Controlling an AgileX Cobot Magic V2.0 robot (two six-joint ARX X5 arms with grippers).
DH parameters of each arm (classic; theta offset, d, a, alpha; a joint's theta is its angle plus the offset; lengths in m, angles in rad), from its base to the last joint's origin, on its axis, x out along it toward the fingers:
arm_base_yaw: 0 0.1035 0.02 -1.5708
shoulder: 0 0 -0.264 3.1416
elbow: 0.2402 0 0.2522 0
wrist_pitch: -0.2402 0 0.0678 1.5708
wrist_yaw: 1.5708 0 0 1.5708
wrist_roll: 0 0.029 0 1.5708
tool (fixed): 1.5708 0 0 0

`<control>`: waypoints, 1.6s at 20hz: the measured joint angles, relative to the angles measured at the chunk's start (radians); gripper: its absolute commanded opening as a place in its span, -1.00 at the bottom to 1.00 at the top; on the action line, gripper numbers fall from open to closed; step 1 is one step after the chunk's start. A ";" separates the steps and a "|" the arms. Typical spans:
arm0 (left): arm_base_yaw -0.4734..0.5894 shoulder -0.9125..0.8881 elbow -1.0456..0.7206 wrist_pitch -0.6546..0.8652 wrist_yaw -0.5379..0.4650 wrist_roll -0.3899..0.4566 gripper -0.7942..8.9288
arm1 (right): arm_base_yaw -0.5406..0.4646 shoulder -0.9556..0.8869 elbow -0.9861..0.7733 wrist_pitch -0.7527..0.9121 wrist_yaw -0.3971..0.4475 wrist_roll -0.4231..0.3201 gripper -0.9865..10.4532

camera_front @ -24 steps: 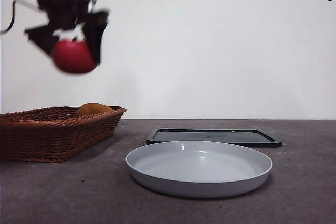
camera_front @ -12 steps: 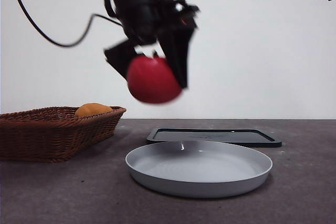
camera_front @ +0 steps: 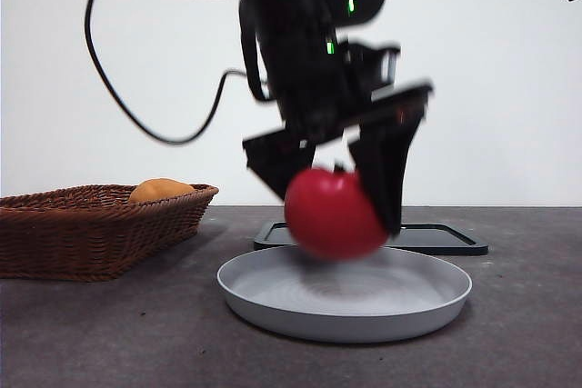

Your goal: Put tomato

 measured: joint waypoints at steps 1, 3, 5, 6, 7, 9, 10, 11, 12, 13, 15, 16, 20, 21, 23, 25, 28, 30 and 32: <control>0.000 0.026 0.000 -0.002 0.000 0.000 -0.20 | 0.000 0.000 0.000 0.000 0.000 0.000 0.45; 0.000 0.059 -0.001 -0.005 0.000 -0.001 -0.20 | 0.000 0.000 0.000 0.000 0.000 0.000 0.45; 0.000 0.059 -0.001 -0.001 0.000 -0.001 -0.20 | 0.000 0.000 0.000 0.000 0.000 0.000 0.45; 0.000 0.059 -0.001 0.000 0.000 -0.002 -0.19 | 0.000 0.000 0.000 0.000 0.000 0.000 0.45; 0.000 0.059 -0.001 0.000 0.000 -0.003 -0.18 | 0.000 0.000 0.000 0.000 0.000 0.000 0.45; 0.000 0.059 -0.001 -0.001 0.000 -0.003 0.17 | 0.000 0.000 0.000 0.000 0.000 0.000 0.45; 0.000 0.059 -0.001 -0.002 0.000 -0.003 0.38 | 0.000 0.000 0.000 0.000 0.000 0.000 0.45; 0.000 0.059 -0.001 -0.005 0.000 -0.003 0.52 | 0.000 0.000 0.000 0.000 0.000 0.000 0.45; 0.000 0.059 0.000 -0.008 -0.001 -0.003 0.53 | 0.000 0.000 0.000 0.000 0.000 0.000 0.45; 0.000 0.059 0.006 -0.017 -0.001 -0.003 0.53 | 0.000 0.000 0.000 0.000 0.000 0.000 0.45; 0.000 0.059 0.037 -0.039 -0.001 -0.003 0.53 | 0.000 0.000 0.000 0.000 0.000 0.000 0.45; 0.000 0.059 0.062 -0.058 -0.001 -0.003 0.53 | 0.000 0.000 0.000 0.000 0.000 0.000 0.45; 0.001 0.003 0.139 -0.143 -0.001 0.000 0.52 | 0.000 0.000 0.000 0.000 0.000 0.000 0.45; 0.001 -0.034 0.149 -0.160 -0.001 0.001 0.52 | 0.000 0.000 0.000 0.000 0.000 0.000 0.45; 0.001 -0.116 0.159 -0.203 -0.001 0.006 0.51 | 0.000 0.000 0.000 0.000 0.000 0.000 0.45; 0.004 -0.198 0.161 -0.286 -0.001 0.017 0.51 | 0.000 0.000 0.000 0.000 0.000 -0.001 0.45; 0.036 -0.301 0.149 -0.329 -0.008 0.033 0.51 | 0.000 0.000 0.000 0.000 0.000 -0.006 0.45; 0.080 -0.387 0.114 -0.322 -0.041 0.050 0.51 | 0.000 0.000 0.000 0.000 0.000 -0.008 0.45; 0.131 -0.488 0.032 -0.284 -0.059 0.070 0.51 | 0.000 0.000 0.000 0.000 0.000 -0.009 0.45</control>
